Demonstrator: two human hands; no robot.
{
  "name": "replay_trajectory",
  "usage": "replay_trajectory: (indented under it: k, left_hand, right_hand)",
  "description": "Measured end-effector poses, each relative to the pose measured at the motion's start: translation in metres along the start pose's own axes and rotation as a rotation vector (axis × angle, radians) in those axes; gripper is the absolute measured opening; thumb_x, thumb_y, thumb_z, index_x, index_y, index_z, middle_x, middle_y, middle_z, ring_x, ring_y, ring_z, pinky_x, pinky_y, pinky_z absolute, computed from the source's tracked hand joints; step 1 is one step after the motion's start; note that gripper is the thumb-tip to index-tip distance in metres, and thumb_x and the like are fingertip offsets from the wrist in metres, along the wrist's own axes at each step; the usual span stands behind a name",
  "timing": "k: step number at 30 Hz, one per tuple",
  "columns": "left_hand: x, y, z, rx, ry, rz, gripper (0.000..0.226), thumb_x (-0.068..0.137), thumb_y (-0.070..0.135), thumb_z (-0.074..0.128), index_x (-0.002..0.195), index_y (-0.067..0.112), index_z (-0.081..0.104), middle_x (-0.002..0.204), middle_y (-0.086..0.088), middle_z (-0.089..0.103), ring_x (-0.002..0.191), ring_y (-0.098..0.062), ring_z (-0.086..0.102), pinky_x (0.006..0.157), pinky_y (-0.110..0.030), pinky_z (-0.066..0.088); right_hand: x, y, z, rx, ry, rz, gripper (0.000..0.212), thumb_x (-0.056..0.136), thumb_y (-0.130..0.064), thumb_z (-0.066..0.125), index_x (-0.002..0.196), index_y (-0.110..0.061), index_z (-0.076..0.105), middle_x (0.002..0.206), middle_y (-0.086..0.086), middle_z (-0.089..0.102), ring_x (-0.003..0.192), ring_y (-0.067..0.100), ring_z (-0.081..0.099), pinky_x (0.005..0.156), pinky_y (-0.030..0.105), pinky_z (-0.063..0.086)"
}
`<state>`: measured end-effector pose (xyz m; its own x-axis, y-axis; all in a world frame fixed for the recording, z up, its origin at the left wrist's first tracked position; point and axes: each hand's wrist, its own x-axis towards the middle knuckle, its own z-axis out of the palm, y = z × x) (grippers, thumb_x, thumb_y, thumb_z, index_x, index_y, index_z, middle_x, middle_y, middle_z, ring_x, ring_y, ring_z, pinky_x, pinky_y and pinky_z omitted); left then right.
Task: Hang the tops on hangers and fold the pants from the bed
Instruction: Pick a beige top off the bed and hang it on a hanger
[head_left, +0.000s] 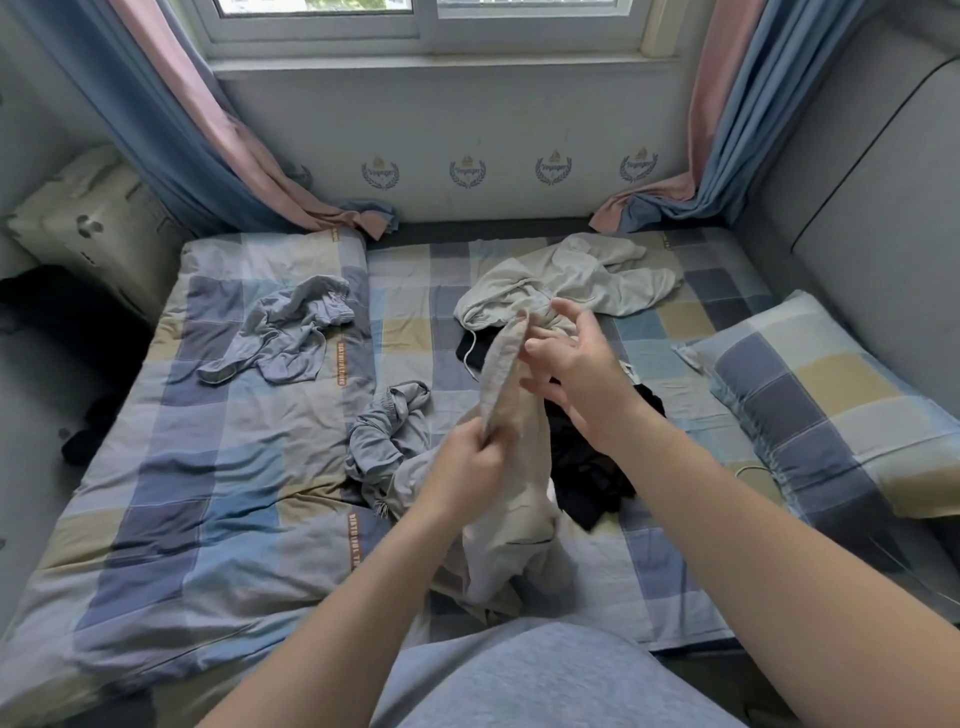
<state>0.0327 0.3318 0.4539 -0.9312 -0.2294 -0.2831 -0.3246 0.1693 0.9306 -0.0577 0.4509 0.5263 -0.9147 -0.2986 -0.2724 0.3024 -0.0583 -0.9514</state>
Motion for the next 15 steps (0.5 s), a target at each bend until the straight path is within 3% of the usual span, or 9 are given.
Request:
replay_trajectory:
  k: [4, 6, 8, 10, 13, 15]
  left_hand:
    - [0.002, 0.022, -0.018, -0.392, 0.15, -0.095, 0.022, 0.1, 0.022, 0.061, 0.085, 0.006, 0.065, 0.078, -0.013, 0.063, 0.072, -0.026, 0.059, 0.068, -0.039, 0.05]
    - [0.004, 0.029, -0.026, -0.487, 0.173, -0.097, 0.024, 0.102, 0.023, 0.059, 0.081, 0.013, 0.067, 0.074, -0.008, 0.061, 0.067, -0.022, 0.058, 0.062, -0.033, 0.049]
    - [0.003, 0.037, -0.032, -0.553, 0.161, -0.085, 0.031, 0.102, 0.026, 0.057, 0.075, 0.022, 0.072, 0.07, -0.005, 0.06, 0.062, -0.018, 0.056, 0.057, -0.032, 0.048]
    - [0.001, 0.042, -0.035, -0.606, 0.131, -0.086, 0.024, 0.102, 0.028, 0.057, 0.085, 0.02, 0.072, 0.073, -0.005, 0.065, 0.063, -0.017, 0.062, 0.056, -0.03, 0.054]
    - [0.002, 0.048, -0.04, -0.644, 0.081, -0.091, 0.02, 0.101, 0.031, 0.057, 0.094, 0.018, 0.07, 0.074, -0.002, 0.071, 0.061, -0.013, 0.068, 0.053, -0.026, 0.056]
    - [0.003, 0.05, -0.045, -0.637, 0.095, -0.092, 0.021, 0.101, 0.033, 0.058, 0.095, 0.019, 0.073, 0.078, -0.002, 0.074, 0.066, -0.014, 0.07, 0.057, -0.028, 0.058]
  right_hand:
    - [-0.009, 0.02, -0.011, -0.216, -0.197, 0.03, 0.049, 0.094, -0.013, 0.065, 0.139, -0.017, 0.047, 0.133, 0.003, 0.061, 0.117, 0.015, 0.061, 0.092, 0.032, 0.053]
    - [-0.016, 0.041, -0.015, -0.266, -0.28, 0.066, 0.051, 0.094, -0.011, 0.066, 0.14, -0.012, 0.045, 0.135, 0.007, 0.058, 0.118, 0.014, 0.059, 0.087, 0.018, 0.052]
    - [-0.024, 0.063, -0.015, -0.318, -0.388, 0.099, 0.054, 0.094, -0.007, 0.066, 0.141, -0.01, 0.041, 0.134, 0.004, 0.057, 0.117, 0.003, 0.059, 0.088, 0.014, 0.049]
    - [-0.03, 0.086, -0.013, -0.443, -0.452, 0.133, 0.053, 0.092, -0.014, 0.071, 0.137, -0.015, 0.045, 0.126, -0.006, 0.06, 0.111, -0.006, 0.059, 0.09, 0.016, 0.05]
    - [-0.025, 0.115, -0.012, -0.761, -0.349, 0.127, 0.031, 0.094, -0.033, 0.066, 0.123, -0.024, 0.061, 0.118, -0.006, 0.068, 0.113, 0.012, 0.061, 0.1, 0.036, 0.049]
    - [-0.02, 0.124, -0.016, -0.867, -0.248, 0.155, 0.021, 0.097, -0.039, 0.056, 0.107, -0.025, 0.069, 0.1, -0.003, 0.071, 0.097, 0.019, 0.063, 0.09, 0.036, 0.052]
